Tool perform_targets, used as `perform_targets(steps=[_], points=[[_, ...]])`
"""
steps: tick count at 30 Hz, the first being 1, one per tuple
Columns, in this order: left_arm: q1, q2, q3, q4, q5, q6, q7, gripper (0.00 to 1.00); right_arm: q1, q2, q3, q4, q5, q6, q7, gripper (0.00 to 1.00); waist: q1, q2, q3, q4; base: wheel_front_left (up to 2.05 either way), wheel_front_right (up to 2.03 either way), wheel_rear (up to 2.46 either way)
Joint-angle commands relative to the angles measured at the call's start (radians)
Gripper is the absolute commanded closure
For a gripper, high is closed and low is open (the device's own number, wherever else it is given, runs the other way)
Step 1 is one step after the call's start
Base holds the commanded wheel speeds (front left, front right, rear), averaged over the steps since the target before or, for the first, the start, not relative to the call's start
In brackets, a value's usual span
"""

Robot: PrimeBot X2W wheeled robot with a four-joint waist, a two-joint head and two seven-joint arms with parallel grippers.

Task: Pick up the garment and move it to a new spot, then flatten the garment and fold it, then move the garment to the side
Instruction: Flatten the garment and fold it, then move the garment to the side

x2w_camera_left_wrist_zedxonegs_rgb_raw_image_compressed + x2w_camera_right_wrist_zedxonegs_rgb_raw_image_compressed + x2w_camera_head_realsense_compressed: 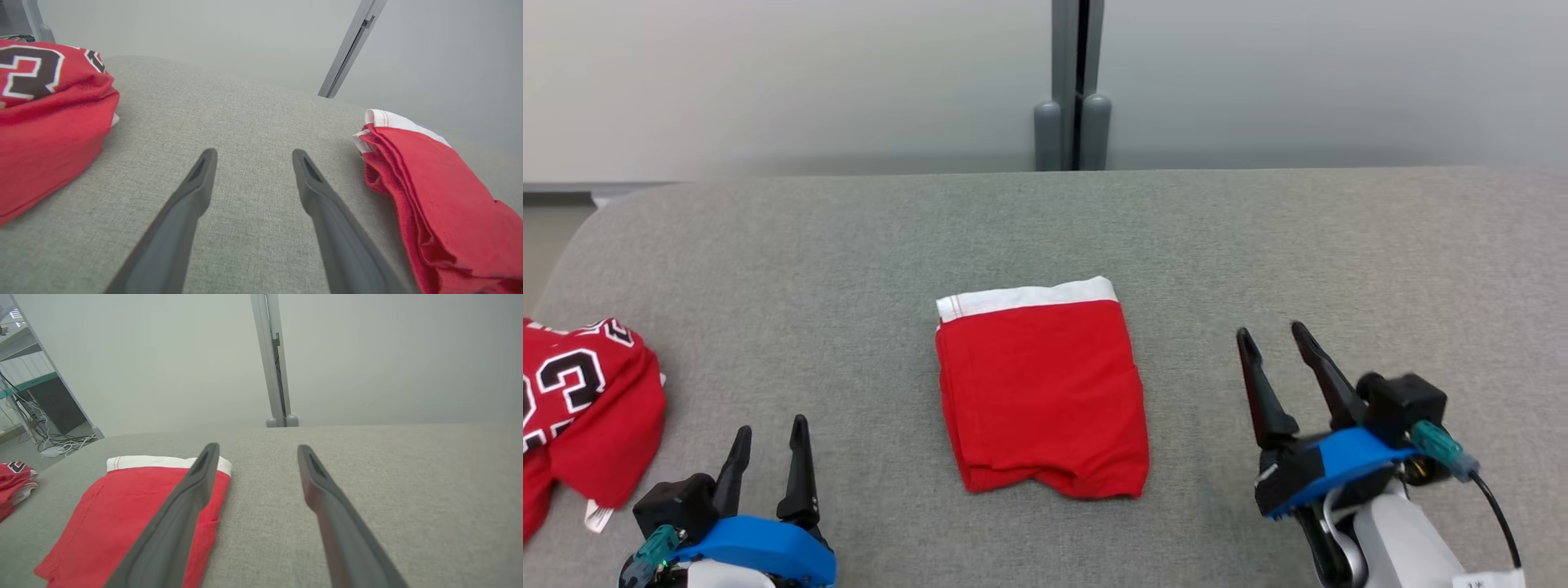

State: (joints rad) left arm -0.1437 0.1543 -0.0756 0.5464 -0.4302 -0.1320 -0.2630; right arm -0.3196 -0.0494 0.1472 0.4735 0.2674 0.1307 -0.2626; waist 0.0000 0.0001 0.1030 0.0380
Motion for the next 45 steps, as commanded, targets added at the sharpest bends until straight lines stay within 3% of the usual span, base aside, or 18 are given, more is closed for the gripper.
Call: perform_targets(steps=[1,15,28,37,45], points=[[0.012,-0.006,0.014,-0.009,0.021,0.002,-0.002,0.0,0.037,-0.002,-0.023,-0.012,-0.02,0.0,-0.003,0.0,0.0,-0.0001,-0.015,-0.02,0.0,0.0,0.0],[0.104,-0.049,0.088,-0.018,0.185,0.002,-0.002,0.0,0.178,-0.003,-0.09,0.024,-0.093,0.0,-0.003,0.0,0.0,-0.0001,-0.098,-0.073,0.0,0.0,0.0],[0.133,-0.076,0.1,-0.023,0.233,0.002,-0.002,0.0,0.192,-0.003,-0.086,0.049,-0.094,0.0,-0.003,0.0,0.0,-0.0001,-0.11,-0.066,0.0,0.0,0.0],[0.109,-0.048,0.031,-0.054,0.204,0.002,-0.002,0.0,0.116,-0.002,-0.063,0.052,-0.081,0.0,-0.003,0.0,0.0,-0.0001,-0.035,-0.004,0.0,0.0,0.0],[0.075,0.015,-0.078,-0.065,0.126,0.002,-0.002,0.0,-0.033,-0.003,0.02,0.187,-0.002,0.0,-0.003,0.0,0.0,-0.0001,0.059,0.109,0.0,0.0,0.0]])
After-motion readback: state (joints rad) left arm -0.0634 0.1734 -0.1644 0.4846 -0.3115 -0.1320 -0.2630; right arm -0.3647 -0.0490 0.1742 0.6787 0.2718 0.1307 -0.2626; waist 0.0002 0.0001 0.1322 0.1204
